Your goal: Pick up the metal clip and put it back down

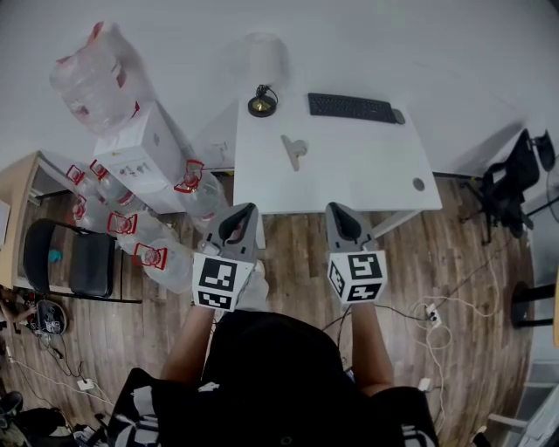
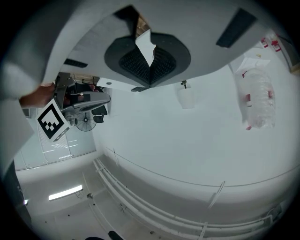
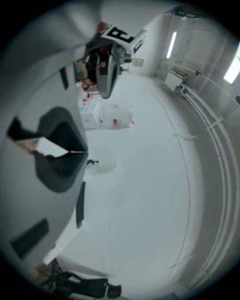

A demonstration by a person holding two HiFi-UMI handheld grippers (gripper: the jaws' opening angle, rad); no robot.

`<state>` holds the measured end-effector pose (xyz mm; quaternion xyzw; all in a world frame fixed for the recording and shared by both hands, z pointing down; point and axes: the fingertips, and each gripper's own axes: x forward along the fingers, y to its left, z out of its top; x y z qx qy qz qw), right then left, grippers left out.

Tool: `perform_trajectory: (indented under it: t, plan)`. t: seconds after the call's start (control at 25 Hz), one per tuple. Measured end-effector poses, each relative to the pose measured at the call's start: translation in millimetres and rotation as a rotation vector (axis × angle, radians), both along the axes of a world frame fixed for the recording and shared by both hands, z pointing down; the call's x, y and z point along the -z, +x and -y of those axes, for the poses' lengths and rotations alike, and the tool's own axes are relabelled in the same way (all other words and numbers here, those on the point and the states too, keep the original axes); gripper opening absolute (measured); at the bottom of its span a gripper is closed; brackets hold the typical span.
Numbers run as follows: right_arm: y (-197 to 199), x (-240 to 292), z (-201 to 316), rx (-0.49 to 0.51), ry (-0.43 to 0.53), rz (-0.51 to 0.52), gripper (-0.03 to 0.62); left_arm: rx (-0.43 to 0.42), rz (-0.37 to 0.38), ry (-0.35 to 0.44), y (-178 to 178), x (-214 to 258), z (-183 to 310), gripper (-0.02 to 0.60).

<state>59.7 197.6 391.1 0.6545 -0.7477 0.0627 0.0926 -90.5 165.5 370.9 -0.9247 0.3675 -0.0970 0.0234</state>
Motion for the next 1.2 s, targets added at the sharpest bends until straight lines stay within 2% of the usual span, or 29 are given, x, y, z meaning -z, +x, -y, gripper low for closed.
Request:
perform_trajectory:
  t: [0.44, 0.8, 1.2]
  plan:
    - [16, 3, 102, -0.066, -0.031, 0.022, 0.035, -0.031, 0.017, -0.02, 10, 6, 106, 0.024]
    - [11, 2, 176, -0.11, -0.063, 0.007, 0.035, -0.071, -0.019, -0.044, 10, 8, 185, 0.023]
    - [8, -18, 224, -0.144, -0.104, 0.012, 0.035, -0.107, -0.01, -0.066, 10, -6, 244, 0.024]
